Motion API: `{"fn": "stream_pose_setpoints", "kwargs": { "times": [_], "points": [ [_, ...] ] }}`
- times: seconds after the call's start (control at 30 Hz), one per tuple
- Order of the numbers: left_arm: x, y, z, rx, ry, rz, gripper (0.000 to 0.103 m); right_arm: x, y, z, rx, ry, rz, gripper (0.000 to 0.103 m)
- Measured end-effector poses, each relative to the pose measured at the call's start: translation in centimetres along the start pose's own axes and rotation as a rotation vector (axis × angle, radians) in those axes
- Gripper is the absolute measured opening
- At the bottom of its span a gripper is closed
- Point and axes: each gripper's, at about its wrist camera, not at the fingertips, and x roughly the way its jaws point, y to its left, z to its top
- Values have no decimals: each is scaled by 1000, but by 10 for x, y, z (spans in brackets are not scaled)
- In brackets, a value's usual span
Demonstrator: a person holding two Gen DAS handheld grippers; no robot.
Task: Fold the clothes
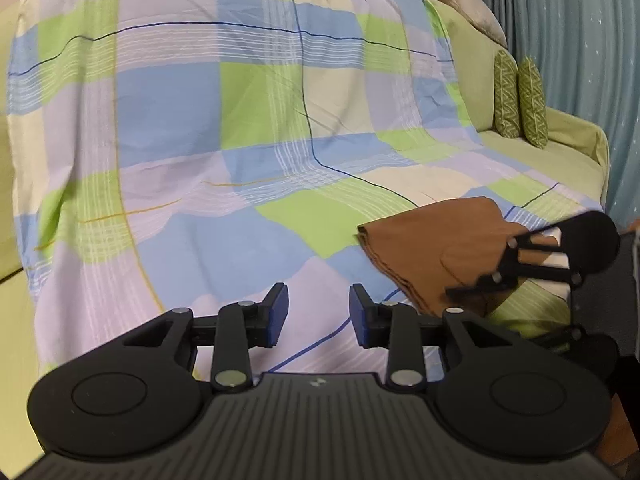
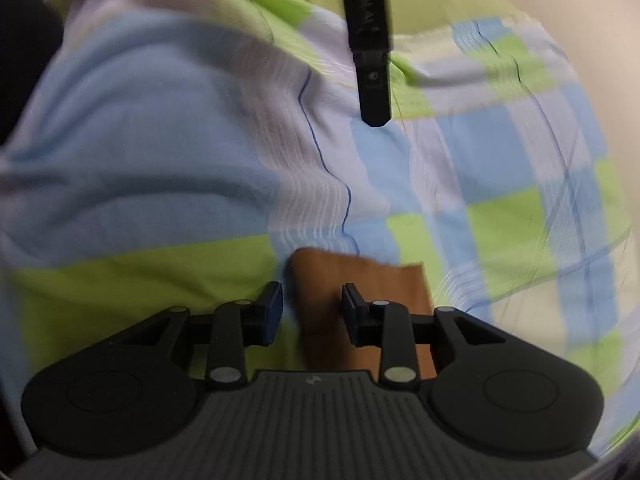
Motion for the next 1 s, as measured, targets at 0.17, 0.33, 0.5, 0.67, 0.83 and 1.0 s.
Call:
{"fn": "stream_pose_setpoints", "kwargs": {
  "times": [0.17,0.33,0.5,0.67,0.83,1.0],
  "points": [
    [2,-30,-9,244,-3,14,51,-7,-28,2,130,-28,35,5],
    [22,-68,-12,543,-26,-28,58,-57,-79,-34,407,-162,176,5],
    [39,-105,-16,803,-76,-41,58,-79,-101,-62,476,-218,269,5],
    [41,-132,-30,1050,-137,-69,58,-102,-100,-85,494,-224,331,5],
    [41,-151,-37,1181,-65,-168,11,-114,-93,-100,527,-243,362,5],
    [26,-161,-40,1184,-32,-203,10,-130,-77,-115,572,-265,387,5]
  ]
}}
